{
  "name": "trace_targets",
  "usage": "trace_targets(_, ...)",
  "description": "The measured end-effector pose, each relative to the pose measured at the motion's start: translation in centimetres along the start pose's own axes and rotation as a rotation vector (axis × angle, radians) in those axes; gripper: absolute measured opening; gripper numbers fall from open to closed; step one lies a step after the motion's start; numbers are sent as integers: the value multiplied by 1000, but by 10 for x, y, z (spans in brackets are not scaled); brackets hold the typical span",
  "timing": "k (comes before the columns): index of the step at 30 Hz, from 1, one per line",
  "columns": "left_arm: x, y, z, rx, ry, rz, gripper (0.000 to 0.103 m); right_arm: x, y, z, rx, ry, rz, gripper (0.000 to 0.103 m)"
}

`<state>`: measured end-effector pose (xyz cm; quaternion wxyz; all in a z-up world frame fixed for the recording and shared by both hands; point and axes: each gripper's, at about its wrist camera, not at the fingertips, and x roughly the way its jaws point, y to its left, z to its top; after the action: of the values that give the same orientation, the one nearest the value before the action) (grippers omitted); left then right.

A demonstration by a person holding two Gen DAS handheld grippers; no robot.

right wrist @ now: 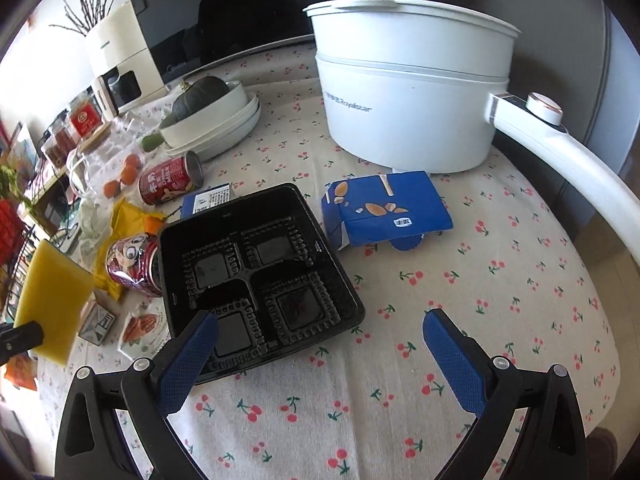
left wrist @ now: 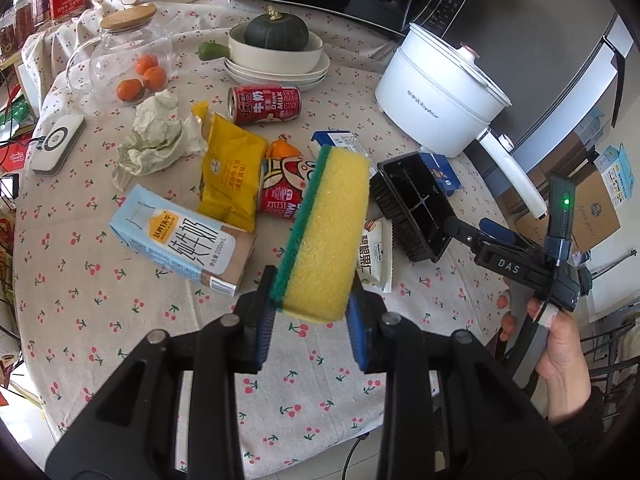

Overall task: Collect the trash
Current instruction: 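Grasp the black plastic tray with the right gripper and lift it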

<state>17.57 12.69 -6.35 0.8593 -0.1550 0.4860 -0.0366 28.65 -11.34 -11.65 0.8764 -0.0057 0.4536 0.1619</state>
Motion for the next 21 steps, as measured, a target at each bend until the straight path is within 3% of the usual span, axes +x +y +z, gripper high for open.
trace_targets(4,0,2,-1,0,4,5,34,24,2,-1,4,30,30,102)
trace_targets(7,2,4,-1,-3,12,11,34,34,-2,-2,43,36,61,82)
trace_targets(8,3,5,-1,-6,15,14,34,36,-2,-2,52,41,74,71)
trace_targets(9,3,7,-1,-10,18,15,34,37,-2,-3,55,43,80,69)
trace_targets(14,-1,9,0,-28,13,-1,34,22,0,-7,44,26,70,65)
trace_targets(21,-14,0,-4,-6,-7,-30,34,-37,-6,-15,40,-14,34,64)
